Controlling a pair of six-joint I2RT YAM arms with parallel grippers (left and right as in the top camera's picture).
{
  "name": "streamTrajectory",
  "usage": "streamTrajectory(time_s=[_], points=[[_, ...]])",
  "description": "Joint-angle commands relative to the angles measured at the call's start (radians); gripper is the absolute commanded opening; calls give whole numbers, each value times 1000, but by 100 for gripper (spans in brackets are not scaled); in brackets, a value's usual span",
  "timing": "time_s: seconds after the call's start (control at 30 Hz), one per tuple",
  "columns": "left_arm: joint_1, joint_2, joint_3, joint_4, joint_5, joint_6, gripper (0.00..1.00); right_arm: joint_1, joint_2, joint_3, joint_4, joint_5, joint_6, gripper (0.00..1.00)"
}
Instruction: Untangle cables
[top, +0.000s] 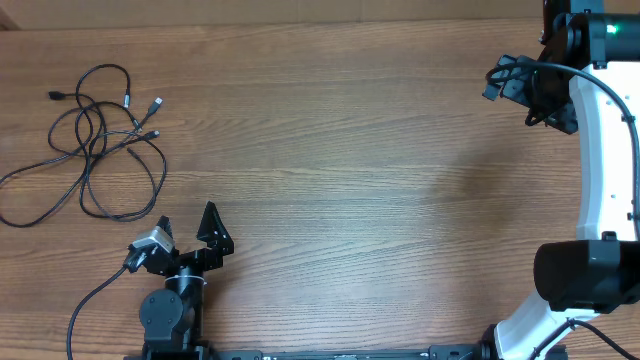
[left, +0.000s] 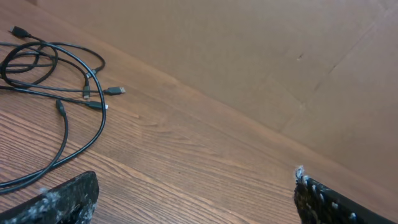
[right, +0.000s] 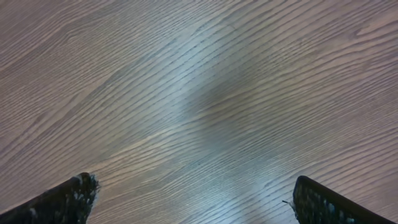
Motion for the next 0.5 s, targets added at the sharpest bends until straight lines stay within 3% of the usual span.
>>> streamTrajectory(time_s=[0.0,0.47], points=[[-2,-10,-3,1,-9,27,100,16,-38,3,8,10,8,100],[-2,-10,-3,1,-9,27,100,169,-394,3,8,10,8,100]])
